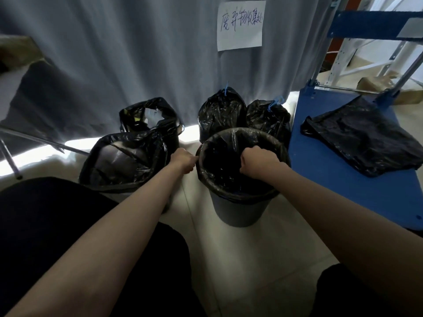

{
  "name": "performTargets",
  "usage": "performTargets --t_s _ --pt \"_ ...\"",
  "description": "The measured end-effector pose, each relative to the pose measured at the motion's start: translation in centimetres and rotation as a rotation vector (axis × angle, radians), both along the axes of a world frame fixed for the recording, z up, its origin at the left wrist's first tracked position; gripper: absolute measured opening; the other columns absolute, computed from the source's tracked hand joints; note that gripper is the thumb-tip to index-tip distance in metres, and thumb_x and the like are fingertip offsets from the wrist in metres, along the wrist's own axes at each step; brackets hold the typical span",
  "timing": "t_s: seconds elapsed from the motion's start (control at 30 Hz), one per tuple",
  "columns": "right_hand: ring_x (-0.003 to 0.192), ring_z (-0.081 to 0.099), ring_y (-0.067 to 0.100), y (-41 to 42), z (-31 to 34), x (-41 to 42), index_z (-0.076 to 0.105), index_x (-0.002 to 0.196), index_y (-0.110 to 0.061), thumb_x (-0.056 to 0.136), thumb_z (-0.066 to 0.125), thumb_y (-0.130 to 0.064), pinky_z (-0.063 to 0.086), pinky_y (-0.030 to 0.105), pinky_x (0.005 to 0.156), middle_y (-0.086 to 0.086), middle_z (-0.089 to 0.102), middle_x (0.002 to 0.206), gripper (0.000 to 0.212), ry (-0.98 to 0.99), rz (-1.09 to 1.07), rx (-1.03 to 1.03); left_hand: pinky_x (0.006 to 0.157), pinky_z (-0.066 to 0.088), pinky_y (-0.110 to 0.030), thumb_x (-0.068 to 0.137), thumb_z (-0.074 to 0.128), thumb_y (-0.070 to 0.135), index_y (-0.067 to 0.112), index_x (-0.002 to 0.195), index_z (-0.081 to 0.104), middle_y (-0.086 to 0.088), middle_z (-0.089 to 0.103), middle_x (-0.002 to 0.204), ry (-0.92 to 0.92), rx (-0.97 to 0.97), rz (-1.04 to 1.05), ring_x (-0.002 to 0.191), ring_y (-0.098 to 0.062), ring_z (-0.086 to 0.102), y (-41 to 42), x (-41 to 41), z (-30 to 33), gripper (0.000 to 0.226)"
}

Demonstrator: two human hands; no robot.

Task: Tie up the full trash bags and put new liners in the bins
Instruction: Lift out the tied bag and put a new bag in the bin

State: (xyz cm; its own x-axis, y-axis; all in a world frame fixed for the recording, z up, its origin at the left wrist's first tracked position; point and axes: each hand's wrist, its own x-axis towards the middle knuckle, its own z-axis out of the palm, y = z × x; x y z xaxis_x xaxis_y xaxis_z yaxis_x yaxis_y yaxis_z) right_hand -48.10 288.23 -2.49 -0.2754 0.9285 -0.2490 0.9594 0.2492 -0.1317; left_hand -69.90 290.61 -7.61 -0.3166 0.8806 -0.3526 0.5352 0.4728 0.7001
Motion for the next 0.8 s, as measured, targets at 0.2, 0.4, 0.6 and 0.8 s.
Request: performTargets --t_s 0.2,0.4,0.6,0.8 --pt "0.079 0.05 0.026 0.1 -0.6 3.1 0.051 0.087 -0.017 0.091 0.059 -0.03 0.036 0.036 0.076 0.004 0.051 0.084 0.015 -0.061 -0.09 0.1 0.034 0.024 -0.012 0.069 0.076 0.021 0.009 0.063 0.057 -0.005 0.051 0.055 -0.154 -0.031 0.186 0.042 -0.013 0.034 0.3 0.1 -1.0 0.023" --pt "0.112 0.051 0.033 0.1 -1.3 4.9 0.058 0.113 -0.013 0.091 0.059 -0.032 0.039 0.043 0.094 0.012 0.052 0.12 0.029 -0.094 -0.146 0.174 0.029 0.024 -0.011 0.1 0.048 0.023 0.021 0.063 0.048 0.009 0.045 0.035 -0.668 -0.216 0.354 0.024 -0.003 0.033 1.7 -0.9 -0.1 0.037" --pt "0.114 0.046 0.032 0.5 -2.0 6.1 0.058 0.111 -0.012 0.09 0.062 -0.03 0.04 0.042 0.093 0.013 0.048 0.12 0.028 -0.073 -0.198 0.188 0.074 0.052 -0.031 0.094 0.052 0.015 0.002 0.096 0.069 -0.011 0.073 0.079 -0.089 -0.061 0.166 0.074 -0.02 0.072 2.7 -1.3 -0.8 0.021" --pt "0.115 0.039 0.035 1.0 -2.3 6.1 0.046 0.124 -0.012 0.088 0.064 -0.023 0.039 0.046 0.091 0.014 0.037 0.128 0.041 -0.034 -0.26 0.282 0.088 0.053 -0.028 0.089 0.064 0.011 0.015 0.096 0.075 -0.004 0.071 0.097 -0.034 0.118 -0.155 0.09 -0.016 0.065 6.0 1.0 0.6 0.014"
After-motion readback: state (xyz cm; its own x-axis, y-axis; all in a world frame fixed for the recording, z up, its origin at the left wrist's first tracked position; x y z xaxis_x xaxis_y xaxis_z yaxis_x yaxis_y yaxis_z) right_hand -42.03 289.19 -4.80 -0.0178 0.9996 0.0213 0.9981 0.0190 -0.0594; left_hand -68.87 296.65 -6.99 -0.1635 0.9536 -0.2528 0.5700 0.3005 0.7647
